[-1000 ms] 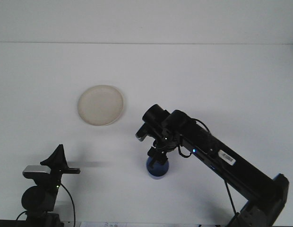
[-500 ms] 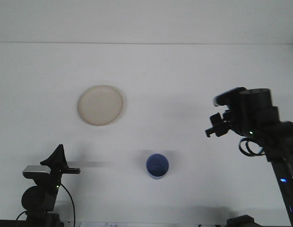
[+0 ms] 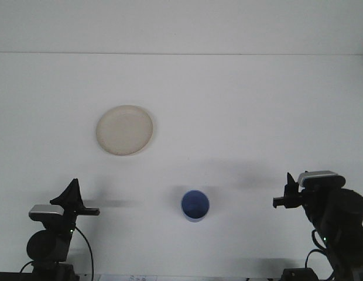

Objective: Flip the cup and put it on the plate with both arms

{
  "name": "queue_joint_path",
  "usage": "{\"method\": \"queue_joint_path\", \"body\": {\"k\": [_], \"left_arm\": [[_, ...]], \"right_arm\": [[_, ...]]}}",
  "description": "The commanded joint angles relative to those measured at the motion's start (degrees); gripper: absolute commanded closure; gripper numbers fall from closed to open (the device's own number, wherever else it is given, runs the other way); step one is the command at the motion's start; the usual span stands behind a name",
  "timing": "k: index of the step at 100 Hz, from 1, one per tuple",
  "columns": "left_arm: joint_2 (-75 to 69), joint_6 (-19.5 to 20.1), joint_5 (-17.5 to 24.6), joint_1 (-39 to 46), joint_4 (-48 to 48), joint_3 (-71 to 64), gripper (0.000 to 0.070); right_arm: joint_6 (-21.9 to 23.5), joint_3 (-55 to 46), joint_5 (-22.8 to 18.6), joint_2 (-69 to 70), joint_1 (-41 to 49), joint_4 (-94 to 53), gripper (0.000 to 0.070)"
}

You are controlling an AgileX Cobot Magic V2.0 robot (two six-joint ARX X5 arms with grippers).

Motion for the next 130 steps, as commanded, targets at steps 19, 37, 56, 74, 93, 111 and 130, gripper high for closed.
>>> {"method": "queue_joint_path", "body": {"k": [19, 37, 56, 74, 93, 111, 130], "left_arm": [[-0.04, -0.59, 0.22, -0.02, 2.34, -1.09, 0.0688], [0.11, -4.96, 0.24, -0.02, 2.69, 2.84, 0.0688], [6.14, -4.66, 0.28, -0.24, -8.07, 20.04, 0.0688], [22.97, 1.01, 4.44, -0.24, -23.71, 41.66, 0.0688], [42.23, 2.21, 15.96, -0.33, -40.09, 60.96, 0.0688], [54.45, 2.23, 23.34, -2.78, -44.85, 68.46, 0.0688], [63.12, 2.8, 28.81, -7.41, -44.5, 68.54, 0.059]], "right_arm": [[2.34, -5.97, 0.0, -7.32, 0.04, 2.58, 0.07], [2.36, -5.97, -0.02, -7.74, 0.04, 3.48, 0.07], [2.47, -5.97, -0.04, -7.69, 0.04, 3.58, 0.07], [2.6, -5.97, -0.02, -7.69, 0.04, 3.87, 0.07], [2.6, -5.97, -0.04, -7.69, 0.04, 3.82, 0.07], [2.62, -5.97, -0.07, -7.69, 0.04, 3.8, 0.07], [2.62, -5.97, -0.07, -7.69, 0.04, 3.8, 0.07]]}}
